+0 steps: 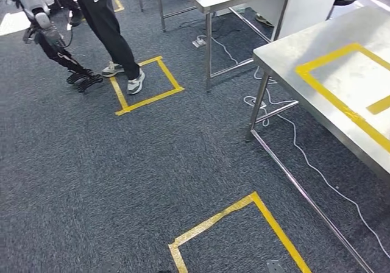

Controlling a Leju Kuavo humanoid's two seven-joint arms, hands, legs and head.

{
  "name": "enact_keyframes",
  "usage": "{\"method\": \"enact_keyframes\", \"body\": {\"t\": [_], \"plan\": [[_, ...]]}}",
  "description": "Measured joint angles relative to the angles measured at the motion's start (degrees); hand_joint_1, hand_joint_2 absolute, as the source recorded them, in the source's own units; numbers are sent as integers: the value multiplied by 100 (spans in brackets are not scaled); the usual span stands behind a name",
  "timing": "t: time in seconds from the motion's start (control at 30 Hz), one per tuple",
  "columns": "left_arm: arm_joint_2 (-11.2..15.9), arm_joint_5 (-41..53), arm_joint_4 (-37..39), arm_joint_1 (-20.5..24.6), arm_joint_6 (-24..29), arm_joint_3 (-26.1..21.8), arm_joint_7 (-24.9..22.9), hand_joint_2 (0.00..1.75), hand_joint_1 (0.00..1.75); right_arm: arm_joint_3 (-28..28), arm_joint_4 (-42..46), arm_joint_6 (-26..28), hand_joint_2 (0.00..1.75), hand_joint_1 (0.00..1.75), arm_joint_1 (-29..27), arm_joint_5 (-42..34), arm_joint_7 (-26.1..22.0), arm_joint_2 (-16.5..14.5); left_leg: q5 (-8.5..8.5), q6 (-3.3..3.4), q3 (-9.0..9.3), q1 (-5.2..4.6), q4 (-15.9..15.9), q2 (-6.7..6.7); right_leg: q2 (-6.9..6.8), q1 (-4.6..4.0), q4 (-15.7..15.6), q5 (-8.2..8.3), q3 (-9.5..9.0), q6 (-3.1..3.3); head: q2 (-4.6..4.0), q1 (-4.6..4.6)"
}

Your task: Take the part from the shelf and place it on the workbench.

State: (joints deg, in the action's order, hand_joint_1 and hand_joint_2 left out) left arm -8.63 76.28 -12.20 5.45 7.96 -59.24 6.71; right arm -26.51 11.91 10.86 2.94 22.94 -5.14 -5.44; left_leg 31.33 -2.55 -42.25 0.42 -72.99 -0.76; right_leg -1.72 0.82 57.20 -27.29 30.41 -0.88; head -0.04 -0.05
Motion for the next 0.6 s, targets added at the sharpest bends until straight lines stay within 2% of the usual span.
{"method": "enact_keyframes", "body": {"t": [0.03, 0.07, 0.13, 0.17, 0.2, 0.27, 0.3, 0.33, 0.37, 0.4, 0.43, 0.47, 0.5, 0.53, 0.57, 0.6], "plan": [[-1, 2, 0, -7, -1, 0, 0, 0, 0, 0, 0, 0, 0, 0, 4, 1, 1, 0, -112, -9, 58, 11, 99, 15, -79, 0, 0, -6, -6, -6, -1, -1], [-1, 3, 0, -12, 0, 0, 0, 0, 0, 0, 0, -1, 0, 0, 10, 2, 1, 0, -298, -14, 232, 20, 406, 64, -148, 2, 0, -16, -20, -20, -1, -1], [-2, 5, 0, -3, 1, 1, 0, 0, 0, 0, 0, -1, 0, 0, 17, 8, 1, 1, -614, -13, 684, 13, 1208, 299, -272, -16, 15, -58, -45, -75, -1, -9], [-3, 6, 0, 9, 2, 1, 0, 0, 0, 0, 0, -2, 0, 0, 19, 14, 1, 2, -676, 15, 833, 3, 1479, 391, -325, -33, 19, -85, -54, -107, -1, -6], [-3, 7, 0, 16, 2, 1, 0, 0, 0, 0, 0, -2, 0, 0, 22, 20, 1, 3, -677, 53, 901, -12, 1613, 433, -378, -52, 16, -107, -65, -137, 0, -2], [4, 8, 0, 9, 2, 1, 0, 0, 0, 0, 0, -5, 0, 0, 37, 36, 6, 3, -658, 158, 897, -29, 1643, 324, -479, -53, -12, -130, -119, -192, 0, 11], [8, 8, 0, -3, 2, 0, 0, 0, 0, 0, 0, -7, 0, 0, 49, 46, 10, 3, -665, 197, 896, -28, 1648, 266, -443, -41, 4, -159, -133, -222, 0, 18], [11, 9, 0, -11, 2, 0, 0, 0, 0, 0, 0, -8, 0, 0, 57, 58, 14, 2, -676, 237, 896, -22, 1653, 211, -327, -26, 109, -240, -102, -247, -1, 25], [13, 11, 0, -8, 3, 0, 0, 0, 0, 0, 0, -8, 0, 0, 60, 69, 18, 2, -686, 273, 898, -13, 1659, 156, -169, -17, 346, -385, 6, -264, -1, 36], [12, 12, 0, -2, 3, 0, 1, 0, 0, 0, 0, -8, 0, 0, 57, 77, 22, 2, -687, 297, 897, -12, 1659, 98, 1, -16, 706, -573, 175, -270, -1, 50], [11, 13, 0, 6, 4, 0, 1, 0, 0, 0, 0, -8, 0, 0, 47, 81, 25, 2, -685, 317, 897, -17, 1658, 30, 103, -19, 1141, -764, 389, -266, -1, 55], [10, 14, 0, 11, 4, 1, 2, 0, 0, 0, 0, -8, 0, 0, 35, 84, 29, 2, -683, 326, 898, -23, 1657, -48, 143, -24, 1522, -893, 592, -259, -1, 58], [9, 14, 0, 11, 4, 1, 2, 0, 0, 0, 0, -8, 0, 0, 24, 85, 32, 2, -682, 329, 902, -29, 1656, -129, 157, -28, 1733, -913, 726, -248, -1, 58], [10, 13, 0, 8, 4, 1, 2, 0, 0, 0, 0, -8, 0, 0, 16, 86, 33, 2, -681, 330, 909, -32, 1654, -216, 167, -29, 1704, -806, 751, -233, 0, 57], [10, 13, 0, 5, 4, 1, 2, 0, 0, 0, 0, -8, 0, 0, 13, 87, 35, 2, -681, 328, 920, -32, 1653, -303, 198, -27, 1442, -598, 662, -217, 0, 58], [8, 13, 0, 5, 4, 1, 2, 0, 0, 0, 0, -8, 0, 0, 13, 88, 35, 2, -679, 321, 932, -30, 1652, -387, 285, -20, 1034, -349, 493, -201, 1, 58]]}}
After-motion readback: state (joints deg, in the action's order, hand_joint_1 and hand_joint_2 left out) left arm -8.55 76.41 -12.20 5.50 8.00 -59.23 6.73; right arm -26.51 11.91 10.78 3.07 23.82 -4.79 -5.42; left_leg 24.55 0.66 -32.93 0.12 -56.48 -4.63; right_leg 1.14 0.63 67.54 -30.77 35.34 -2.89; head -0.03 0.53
